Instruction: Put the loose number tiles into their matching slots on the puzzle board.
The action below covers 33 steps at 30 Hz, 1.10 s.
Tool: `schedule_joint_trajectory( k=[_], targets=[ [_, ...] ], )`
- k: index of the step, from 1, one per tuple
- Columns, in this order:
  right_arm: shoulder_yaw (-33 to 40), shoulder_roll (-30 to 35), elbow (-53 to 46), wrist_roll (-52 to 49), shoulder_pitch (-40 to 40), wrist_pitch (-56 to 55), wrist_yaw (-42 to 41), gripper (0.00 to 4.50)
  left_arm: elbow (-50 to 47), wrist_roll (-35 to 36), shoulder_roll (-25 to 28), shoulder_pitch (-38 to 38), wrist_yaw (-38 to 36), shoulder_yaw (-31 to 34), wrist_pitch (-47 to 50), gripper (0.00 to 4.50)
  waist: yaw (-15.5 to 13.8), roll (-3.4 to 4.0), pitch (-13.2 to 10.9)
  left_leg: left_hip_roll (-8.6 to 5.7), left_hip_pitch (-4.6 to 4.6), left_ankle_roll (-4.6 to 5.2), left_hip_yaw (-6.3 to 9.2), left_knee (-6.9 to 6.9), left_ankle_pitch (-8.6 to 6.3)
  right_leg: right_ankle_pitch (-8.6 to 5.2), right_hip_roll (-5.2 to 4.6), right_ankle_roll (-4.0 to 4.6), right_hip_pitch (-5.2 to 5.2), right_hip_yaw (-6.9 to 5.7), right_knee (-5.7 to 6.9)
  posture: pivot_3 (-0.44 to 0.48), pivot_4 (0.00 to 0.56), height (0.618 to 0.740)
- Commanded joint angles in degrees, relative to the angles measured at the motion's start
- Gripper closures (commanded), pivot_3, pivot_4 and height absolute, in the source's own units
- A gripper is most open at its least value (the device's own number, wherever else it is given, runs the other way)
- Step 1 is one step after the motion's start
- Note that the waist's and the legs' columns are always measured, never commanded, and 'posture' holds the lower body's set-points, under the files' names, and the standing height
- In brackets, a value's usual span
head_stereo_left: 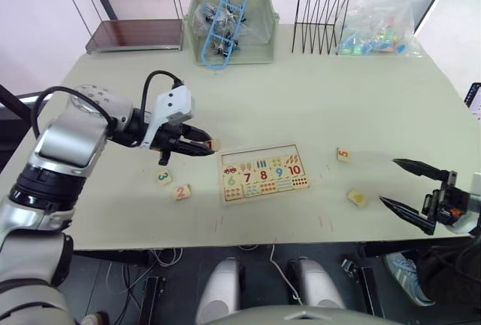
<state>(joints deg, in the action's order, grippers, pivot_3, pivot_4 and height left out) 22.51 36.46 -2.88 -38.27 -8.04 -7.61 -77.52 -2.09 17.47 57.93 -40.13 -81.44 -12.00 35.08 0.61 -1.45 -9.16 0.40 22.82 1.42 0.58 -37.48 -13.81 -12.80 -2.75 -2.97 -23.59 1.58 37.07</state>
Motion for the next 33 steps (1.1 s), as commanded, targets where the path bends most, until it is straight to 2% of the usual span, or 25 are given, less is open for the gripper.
schedule_joint_trajectory(
  k=[1,5,10,16,22,33],
  targets=[
    [-0.36,-0.30,-3.61,-0.36,-0.13,0.16,1.24,0.00,-3.38,0.92,1.70,2.01,-0.14,2.28,0.71,3.59,0.08,0.01,-0.01,0.00,0.00,0.00,0.01,0.00,0.00,0.00,0.00,0.00,0.00,0.00,0.00,0.000,0.150,0.740],
    [-1.50,-0.41,-6.13,-0.67,-0.51,1.12,1.95,0.00,-4.85,0.11,2.71,2.47,-0.48,0.84,2.24,3.59,0.06,0.02,-0.01,0.03,-0.01,0.00,0.01,0.00,0.00,0.00,0.02,0.01,-0.01,0.00,0.01,0.000,0.150,0.740],
    [-2.96,-1.21,-7.37,-0.07,-0.73,1.09,3.04,0.00,-4.57,-1.49,2.92,-0.93,-2.18,-1.72,3.04,3.59,-0.22,0.01,-0.01,-0.01,0.01,0.00,0.00,0.00,0.00,-0.01,0.01,0.00,0.00,-0.01,-0.01,0.000,0.150,0.740],
    [-4.71,-2.53,-7.95,0.96,-0.93,-0.03,4.31,0.00,-3.34,-5.71,2.38,-7.08,-4.07,-7.63,5.47,3.59,-0.01,0.01,-0.01,-0.02,0.01,0.00,-0.01,0.00,0.00,-0.01,0.02,0.00,0.00,0.00,-0.01,0.000,0.150,0.740],
    [-4.96,-3.95,-8.57,1.56,-1.85,-1.37,5.69,0.00,1.55,-13.02,-1.21,-15.29,-6.02,-15.96,5.22,3.59,-0.11,0.00,-0.02,-0.03,0.02,0.00,0.00,-0.01,0.00,-0.01,0.03,-0.01,0.00,-0.01,-0.01,0.000,0.150,0.740],
    [-2.50,-3.92,-8.97,1.51,-6.41,-3.91,6.54,0.00,11.87,-23.07,-9.88,-23.05,-8.33,-25.42,2.15,3.59,-0.16,0.01,-0.03,-0.04,0.03,0.00,0.00,-0.03,0.00,-0.01,0.03,-0.02,0.00,0.02,-0.01,0.000,0.150,0.740]
  ],
)
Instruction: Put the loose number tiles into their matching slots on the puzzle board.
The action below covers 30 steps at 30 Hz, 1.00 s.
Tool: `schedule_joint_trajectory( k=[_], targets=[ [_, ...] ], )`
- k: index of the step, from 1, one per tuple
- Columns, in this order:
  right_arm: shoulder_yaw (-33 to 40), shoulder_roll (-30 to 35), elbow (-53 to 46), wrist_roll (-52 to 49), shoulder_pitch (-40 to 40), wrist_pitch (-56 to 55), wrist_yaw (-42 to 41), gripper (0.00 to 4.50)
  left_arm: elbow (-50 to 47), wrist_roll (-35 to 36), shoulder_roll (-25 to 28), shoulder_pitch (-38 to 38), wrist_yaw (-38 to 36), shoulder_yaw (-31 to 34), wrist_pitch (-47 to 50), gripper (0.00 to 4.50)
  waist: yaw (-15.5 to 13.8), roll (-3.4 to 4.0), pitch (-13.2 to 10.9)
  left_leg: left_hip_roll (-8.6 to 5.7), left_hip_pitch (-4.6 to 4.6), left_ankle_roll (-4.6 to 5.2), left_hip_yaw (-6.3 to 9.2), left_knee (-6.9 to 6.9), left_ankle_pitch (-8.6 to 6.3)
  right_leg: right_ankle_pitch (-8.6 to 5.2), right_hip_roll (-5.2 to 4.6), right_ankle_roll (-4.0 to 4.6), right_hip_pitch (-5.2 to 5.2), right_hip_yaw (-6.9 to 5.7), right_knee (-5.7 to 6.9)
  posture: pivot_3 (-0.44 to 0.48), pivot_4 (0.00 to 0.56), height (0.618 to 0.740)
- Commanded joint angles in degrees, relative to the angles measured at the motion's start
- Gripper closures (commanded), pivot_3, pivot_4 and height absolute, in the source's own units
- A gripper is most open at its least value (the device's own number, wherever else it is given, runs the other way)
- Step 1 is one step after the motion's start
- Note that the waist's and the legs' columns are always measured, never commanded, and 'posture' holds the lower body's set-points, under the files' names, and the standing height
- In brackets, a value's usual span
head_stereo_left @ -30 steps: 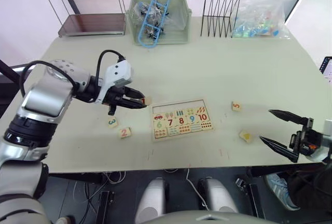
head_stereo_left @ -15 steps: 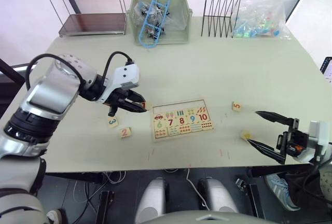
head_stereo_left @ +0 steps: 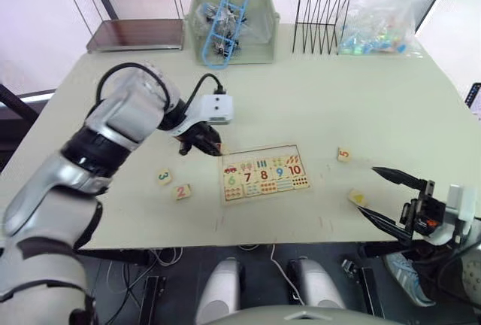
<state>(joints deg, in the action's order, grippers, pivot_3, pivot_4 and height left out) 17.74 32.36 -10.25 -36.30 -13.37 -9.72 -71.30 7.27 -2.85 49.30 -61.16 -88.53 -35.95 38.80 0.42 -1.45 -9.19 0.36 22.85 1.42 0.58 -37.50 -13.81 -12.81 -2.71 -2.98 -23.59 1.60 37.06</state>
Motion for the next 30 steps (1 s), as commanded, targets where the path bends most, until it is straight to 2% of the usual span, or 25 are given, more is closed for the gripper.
schedule_joint_trajectory(
  k=[1,10,30],
  targets=[
    [2.42,0.07,-1.65,-0.39,-1.45,-2.07,0.42,0.00,3.71,-3.71,-1.94,-2.47,-1.33,-2.15,-2.35,3.59,0.07,0.00,0.00,0.00,0.00,0.00,0.00,0.00,0.00,0.00,0.00,0.00,-0.01,0.00,0.00,0.000,0.150,0.740],
    [2.92,-0.05,-1.65,-0.49,-3.04,-3.55,1.04,0.00,11.63,-8.58,-7.25,-4.85,-2.68,-4.36,-3.81,3.59,0.26,0.00,-0.01,0.01,0.01,0.00,0.01,0.00,0.00,0.00,0.01,0.00,-0.01,0.00,0.01,0.000,0.150,0.740],
    [4.48,2.96,-0.02,-1.71,-4.13,-1.36,0.14,0.00,14.01,-11.83,-10.33,-3.79,-3.60,-4.68,-4.63,3.59,0.21,0.00,-0.01,0.01,0.01,0.00,0.01,0.00,0.00,0.00,0.00,0.00,-0.01,0.01,0.00,0.000,0.150,0.740]
  ],
)
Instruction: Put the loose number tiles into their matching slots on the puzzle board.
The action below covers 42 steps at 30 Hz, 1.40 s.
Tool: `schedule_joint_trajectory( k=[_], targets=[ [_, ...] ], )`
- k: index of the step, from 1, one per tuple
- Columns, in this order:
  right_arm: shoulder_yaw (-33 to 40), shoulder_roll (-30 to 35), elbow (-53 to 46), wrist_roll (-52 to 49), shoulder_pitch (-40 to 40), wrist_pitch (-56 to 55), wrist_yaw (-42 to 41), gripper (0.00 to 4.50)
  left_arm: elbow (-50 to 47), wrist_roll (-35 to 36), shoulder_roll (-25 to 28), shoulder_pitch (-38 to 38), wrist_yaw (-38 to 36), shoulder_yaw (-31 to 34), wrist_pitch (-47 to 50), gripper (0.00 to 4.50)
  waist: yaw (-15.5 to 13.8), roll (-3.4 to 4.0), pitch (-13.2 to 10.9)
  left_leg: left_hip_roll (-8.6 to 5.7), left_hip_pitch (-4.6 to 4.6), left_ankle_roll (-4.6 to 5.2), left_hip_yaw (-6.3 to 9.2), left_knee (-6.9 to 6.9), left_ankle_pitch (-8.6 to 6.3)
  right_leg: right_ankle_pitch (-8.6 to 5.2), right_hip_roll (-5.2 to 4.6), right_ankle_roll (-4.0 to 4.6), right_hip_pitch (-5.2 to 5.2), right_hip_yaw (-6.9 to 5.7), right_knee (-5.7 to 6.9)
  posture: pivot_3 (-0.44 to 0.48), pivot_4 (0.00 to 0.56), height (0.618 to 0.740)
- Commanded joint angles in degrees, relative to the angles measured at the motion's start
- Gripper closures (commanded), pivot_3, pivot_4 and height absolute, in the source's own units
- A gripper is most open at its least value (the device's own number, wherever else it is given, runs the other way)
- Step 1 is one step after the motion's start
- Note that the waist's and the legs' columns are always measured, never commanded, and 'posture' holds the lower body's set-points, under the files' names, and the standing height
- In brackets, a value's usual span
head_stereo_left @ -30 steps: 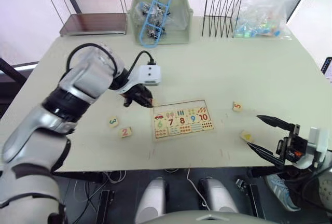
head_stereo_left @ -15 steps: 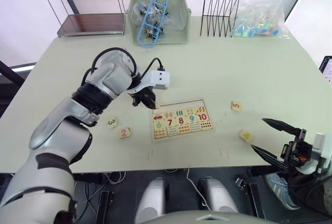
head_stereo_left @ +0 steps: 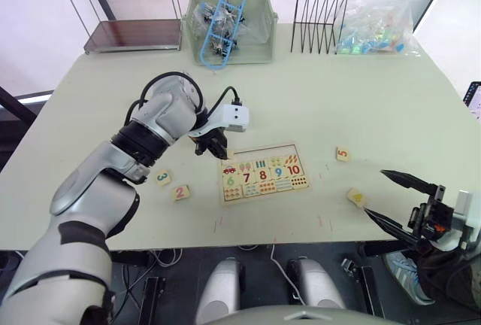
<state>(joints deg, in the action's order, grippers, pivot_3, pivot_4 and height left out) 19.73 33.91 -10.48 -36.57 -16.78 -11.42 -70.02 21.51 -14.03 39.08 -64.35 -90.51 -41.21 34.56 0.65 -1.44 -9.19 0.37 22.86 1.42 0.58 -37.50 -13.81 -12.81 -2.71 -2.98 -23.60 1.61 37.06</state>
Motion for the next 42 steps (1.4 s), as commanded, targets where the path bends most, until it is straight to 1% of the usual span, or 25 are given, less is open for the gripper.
schedule_joint_trajectory(
  k=[1,10,31,42],
  targets=[
    [2.71,1.77,0.74,-1.44,-0.86,0.34,-1.70,0.00,-0.14,-0.71,-0.22,-0.61,-1.63,0.61,-0.39,3.59,-0.01,0.00,0.00,0.00,0.00,0.00,0.00,0.00,0.00,0.00,0.00,0.00,0.00,0.00,0.00,0.000,0.150,0.740],
    [3.20,2.41,3.34,-1.29,-0.06,-0.08,-3.56,0.00,-0.08,-1.20,-1.01,-0.41,-1.59,0.56,0.14,3.59,0.00,0.00,0.00,0.00,0.00,0.00,0.01,0.00,0.00,0.00,0.00,0.00,0.00,0.00,0.00,0.000,0.150,0.740],
    [2.56,1.41,4.62,-0.48,0.65,-1.81,-4.38,0.00,0.10,-2.26,-2.10,-0.17,-1.94,-0.12,0.91,3.59,0.00,0.00,0.00,0.00,0.00,0.00,0.00,0.00,0.00,0.00,0.00,0.00,0.00,0.00,0.00,0.000,0.150,0.740],
    [2.16,0.98,5.66,-0.21,1.19,-2.58,-5.07,0.00,-1.04,-1.87,-0.62,0.84,-1.99,-0.67,1.21,3.59,0.02,0.00,0.00,0.00,-0.01,0.00,0.01,0.00,0.00,0.00,0.00,0.01,0.00,0.00,0.00,0.000,0.150,0.740]
  ],
)
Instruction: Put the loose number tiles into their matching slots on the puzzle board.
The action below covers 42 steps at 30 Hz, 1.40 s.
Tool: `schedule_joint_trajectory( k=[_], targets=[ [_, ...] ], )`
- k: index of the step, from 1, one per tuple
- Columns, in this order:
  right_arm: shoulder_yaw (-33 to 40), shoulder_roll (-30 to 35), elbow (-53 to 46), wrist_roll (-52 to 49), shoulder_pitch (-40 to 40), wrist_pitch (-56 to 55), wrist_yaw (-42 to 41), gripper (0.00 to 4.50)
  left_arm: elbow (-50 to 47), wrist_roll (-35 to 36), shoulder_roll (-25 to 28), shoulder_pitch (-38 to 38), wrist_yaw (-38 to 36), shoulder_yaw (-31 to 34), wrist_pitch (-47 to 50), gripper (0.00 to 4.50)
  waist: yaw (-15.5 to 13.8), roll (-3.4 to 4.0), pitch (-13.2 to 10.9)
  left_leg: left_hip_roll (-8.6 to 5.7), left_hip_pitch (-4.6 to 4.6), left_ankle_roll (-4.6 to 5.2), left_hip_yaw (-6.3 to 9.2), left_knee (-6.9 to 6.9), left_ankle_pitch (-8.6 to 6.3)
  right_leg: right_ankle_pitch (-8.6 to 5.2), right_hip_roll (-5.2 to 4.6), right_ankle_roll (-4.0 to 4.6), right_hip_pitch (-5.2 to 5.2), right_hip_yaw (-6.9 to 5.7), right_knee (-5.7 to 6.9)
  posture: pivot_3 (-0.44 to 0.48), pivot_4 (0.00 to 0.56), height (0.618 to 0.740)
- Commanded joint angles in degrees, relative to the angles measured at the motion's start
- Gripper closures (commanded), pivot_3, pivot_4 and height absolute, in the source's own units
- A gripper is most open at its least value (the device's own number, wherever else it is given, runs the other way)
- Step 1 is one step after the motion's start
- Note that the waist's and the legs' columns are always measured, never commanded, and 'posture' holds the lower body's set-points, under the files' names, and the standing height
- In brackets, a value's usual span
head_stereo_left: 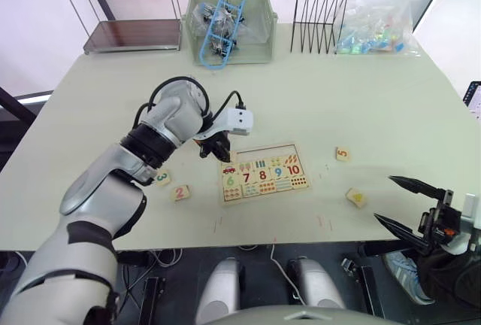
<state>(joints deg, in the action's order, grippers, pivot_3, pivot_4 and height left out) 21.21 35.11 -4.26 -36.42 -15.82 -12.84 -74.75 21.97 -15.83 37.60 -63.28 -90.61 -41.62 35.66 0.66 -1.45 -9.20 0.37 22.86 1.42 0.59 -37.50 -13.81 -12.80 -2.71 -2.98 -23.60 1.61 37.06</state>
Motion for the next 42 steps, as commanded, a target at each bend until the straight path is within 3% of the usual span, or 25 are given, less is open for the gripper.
schedule_joint_trajectory(
  k=[1,42],
  targets=[
    [0.64,-0.25,-0.55,-0.33,0.25,-1.20,-0.35,0.00,-1.68,-0.03,0.98,-0.10,-1.89,-0.33,0.16,3.59,0.00,0.00,0.00,0.00,0.00,0.00,0.00,0.00,0.00,0.00,0.00,0.00,0.00,0.00,0.00,0.000,0.150,0.740],
    [0.12,-1.51,-0.19,0.90,0.61,-2.02,-0.22,0.00,1.21,-0.79,-1.11,0.89,-1.22,1.18,-2.02,3.59,-0.16,0.07,0.04,-0.01,-0.04,0.00,-0.01,0.00,0.00,0.00,-0.02,0.00,0.04,0.01,0.00,0.000,0.150,0.740]
  ],
)
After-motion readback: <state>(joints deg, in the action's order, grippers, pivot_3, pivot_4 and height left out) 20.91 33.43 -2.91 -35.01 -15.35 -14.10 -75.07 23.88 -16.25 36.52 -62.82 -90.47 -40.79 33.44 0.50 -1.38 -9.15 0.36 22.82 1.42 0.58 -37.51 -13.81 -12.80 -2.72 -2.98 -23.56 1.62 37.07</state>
